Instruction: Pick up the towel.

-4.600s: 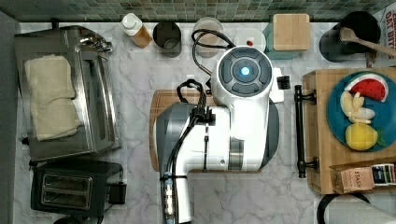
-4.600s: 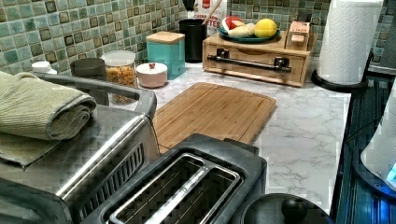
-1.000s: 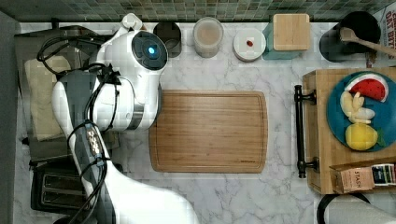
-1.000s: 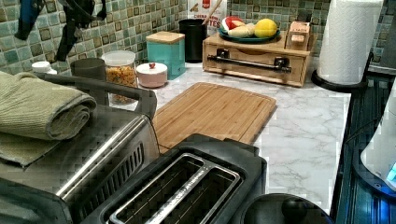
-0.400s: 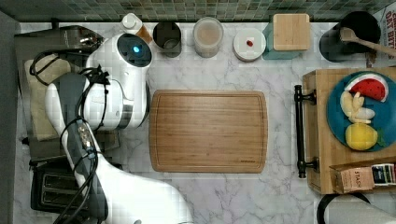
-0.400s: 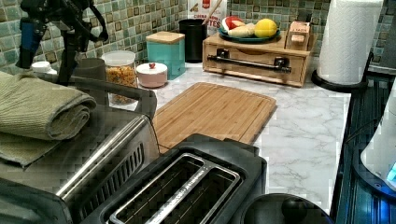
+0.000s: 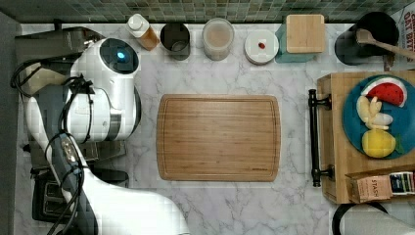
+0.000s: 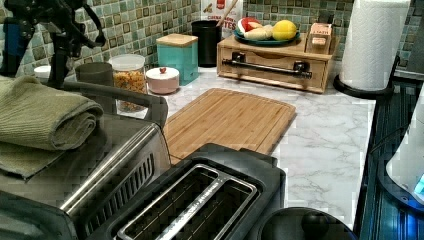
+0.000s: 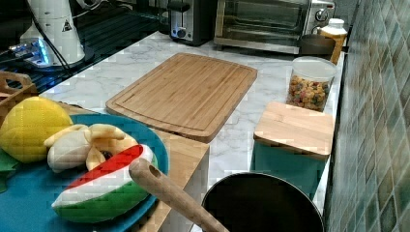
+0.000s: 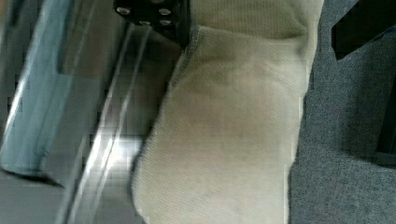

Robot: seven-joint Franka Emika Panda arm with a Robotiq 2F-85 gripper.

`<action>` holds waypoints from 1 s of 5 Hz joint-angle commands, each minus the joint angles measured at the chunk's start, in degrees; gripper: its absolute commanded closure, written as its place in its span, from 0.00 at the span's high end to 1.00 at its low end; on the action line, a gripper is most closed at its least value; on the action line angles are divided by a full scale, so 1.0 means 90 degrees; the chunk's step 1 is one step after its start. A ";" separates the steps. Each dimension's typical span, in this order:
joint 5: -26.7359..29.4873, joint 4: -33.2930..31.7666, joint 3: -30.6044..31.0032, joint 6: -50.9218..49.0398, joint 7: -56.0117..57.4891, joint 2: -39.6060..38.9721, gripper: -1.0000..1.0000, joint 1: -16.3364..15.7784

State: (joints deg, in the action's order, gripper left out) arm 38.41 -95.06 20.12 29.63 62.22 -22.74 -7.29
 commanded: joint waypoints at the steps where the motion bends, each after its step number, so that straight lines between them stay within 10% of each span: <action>1: -0.1159 0.1484 -0.0219 -0.0032 -0.0952 -0.0588 1.00 -0.0610; 3: -0.1544 0.1573 -0.0105 -0.0249 -0.1260 -0.0698 1.00 -0.0708; 4: -0.1571 0.1566 -0.0080 -0.0304 -0.1433 -0.0618 0.00 -0.0690; 5: -0.1534 0.1381 -0.0061 -0.0176 -0.1452 -0.0410 0.00 -0.0576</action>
State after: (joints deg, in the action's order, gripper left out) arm 25.86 -86.06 19.50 28.52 51.98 -28.42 -11.08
